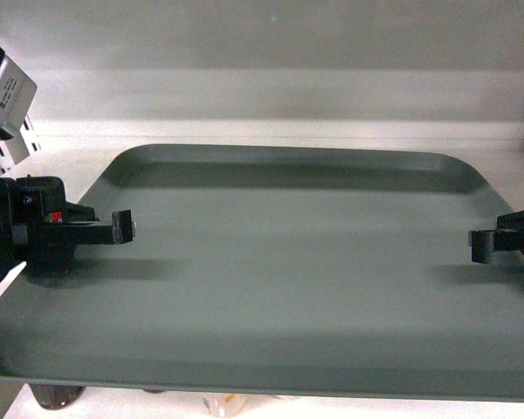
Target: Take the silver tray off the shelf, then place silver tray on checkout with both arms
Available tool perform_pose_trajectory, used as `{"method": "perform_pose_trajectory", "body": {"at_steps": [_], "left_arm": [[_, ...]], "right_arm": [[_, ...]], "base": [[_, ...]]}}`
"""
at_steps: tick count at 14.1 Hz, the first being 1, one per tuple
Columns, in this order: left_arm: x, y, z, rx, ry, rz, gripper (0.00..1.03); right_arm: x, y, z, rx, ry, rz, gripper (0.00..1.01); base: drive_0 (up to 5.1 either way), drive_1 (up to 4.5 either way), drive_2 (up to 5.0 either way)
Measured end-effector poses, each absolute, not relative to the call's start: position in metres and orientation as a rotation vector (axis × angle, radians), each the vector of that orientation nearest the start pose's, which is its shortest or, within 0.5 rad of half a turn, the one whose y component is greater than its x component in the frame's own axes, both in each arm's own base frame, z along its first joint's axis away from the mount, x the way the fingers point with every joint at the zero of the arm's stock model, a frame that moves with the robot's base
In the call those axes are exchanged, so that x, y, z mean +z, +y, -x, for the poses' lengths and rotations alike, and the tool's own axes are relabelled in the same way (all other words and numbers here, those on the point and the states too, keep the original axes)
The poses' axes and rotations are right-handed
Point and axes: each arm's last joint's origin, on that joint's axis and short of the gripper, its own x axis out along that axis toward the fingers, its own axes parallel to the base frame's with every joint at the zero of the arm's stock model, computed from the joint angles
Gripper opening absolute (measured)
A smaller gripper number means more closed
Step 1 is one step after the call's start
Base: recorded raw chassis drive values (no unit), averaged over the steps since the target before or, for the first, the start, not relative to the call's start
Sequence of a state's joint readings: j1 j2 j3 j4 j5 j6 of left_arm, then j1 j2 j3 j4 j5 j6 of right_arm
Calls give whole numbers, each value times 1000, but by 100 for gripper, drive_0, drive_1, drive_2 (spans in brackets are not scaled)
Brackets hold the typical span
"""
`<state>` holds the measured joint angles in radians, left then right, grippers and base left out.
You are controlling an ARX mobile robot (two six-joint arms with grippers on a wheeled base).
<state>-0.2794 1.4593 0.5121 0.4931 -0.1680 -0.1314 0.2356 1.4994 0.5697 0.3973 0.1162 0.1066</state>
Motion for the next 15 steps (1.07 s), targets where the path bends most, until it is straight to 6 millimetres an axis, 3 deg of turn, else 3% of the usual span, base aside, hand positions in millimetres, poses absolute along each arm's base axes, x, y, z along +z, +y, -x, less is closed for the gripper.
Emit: {"method": "perform_pose_trajectory", "body": {"at_steps": [15], "left_arm": [[160,-69,-259,-79,449,28,4]], "right_arm": [[157,62,-273,88,530,-7,3]], "base": [[11,-408,431]]}}
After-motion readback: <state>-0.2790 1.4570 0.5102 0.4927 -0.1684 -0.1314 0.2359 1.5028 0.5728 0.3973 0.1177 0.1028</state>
